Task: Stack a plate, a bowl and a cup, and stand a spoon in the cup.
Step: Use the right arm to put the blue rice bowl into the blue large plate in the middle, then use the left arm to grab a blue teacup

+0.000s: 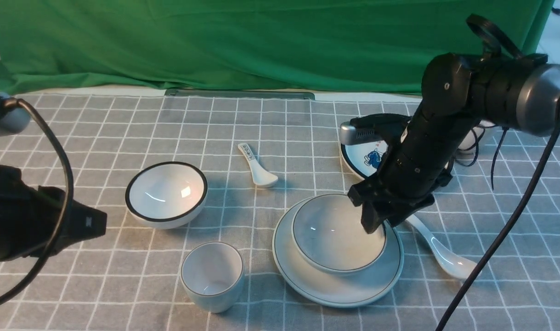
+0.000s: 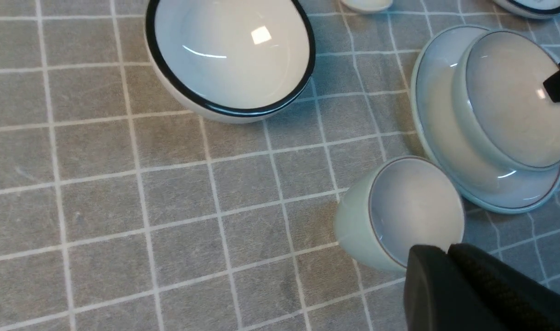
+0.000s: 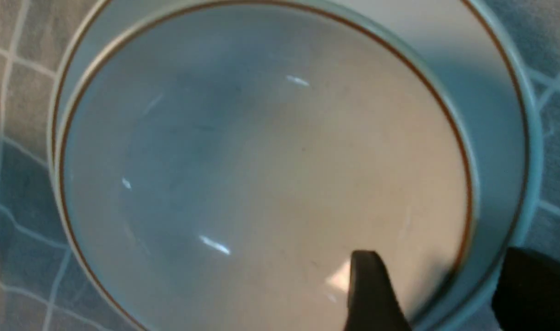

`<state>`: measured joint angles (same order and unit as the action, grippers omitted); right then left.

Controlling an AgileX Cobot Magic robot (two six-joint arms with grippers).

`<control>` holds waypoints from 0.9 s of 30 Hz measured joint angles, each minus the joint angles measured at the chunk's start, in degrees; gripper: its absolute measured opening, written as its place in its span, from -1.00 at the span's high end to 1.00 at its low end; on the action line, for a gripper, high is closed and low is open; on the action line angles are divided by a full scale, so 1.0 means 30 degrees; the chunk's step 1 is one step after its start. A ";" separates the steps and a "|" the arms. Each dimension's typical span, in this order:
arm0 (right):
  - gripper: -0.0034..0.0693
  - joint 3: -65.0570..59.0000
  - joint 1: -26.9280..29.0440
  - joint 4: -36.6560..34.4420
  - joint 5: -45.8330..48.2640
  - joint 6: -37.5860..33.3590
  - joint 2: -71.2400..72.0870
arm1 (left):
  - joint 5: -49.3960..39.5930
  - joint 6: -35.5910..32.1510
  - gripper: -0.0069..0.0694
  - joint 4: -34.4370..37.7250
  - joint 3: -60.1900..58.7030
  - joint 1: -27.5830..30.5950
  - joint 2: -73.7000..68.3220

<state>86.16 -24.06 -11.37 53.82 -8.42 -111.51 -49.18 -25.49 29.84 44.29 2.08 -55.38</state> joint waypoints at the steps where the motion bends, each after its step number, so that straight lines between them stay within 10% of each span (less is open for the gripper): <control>1: -0.17 0.0246 0.0000 0.0566 0.0541 0.0000 0.0733 | 0.0086 -0.0255 0.79 0.0402 0.0000 -0.0290 -0.0370; 10: 0.82 -0.1338 0.0000 0.3441 0.2662 0.0154 0.9517 | 0.0672 0.5144 0.82 -0.4242 0.2179 -0.6842 -0.5996; 17: 0.85 -0.4323 0.0000 0.3491 0.1511 0.0657 1.3126 | 0.0491 0.6748 0.63 -0.6707 0.4209 -0.8429 -0.8256; 27: 0.85 -0.6196 0.0000 0.3491 0.0992 0.0850 1.4105 | 0.1333 0.7063 -0.27 -0.8847 0.4557 -0.8485 -1.0086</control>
<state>67.57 -24.06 -0.90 56.80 -5.87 -69.19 -45.18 -4.31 3.29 57.97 -23.37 -85.64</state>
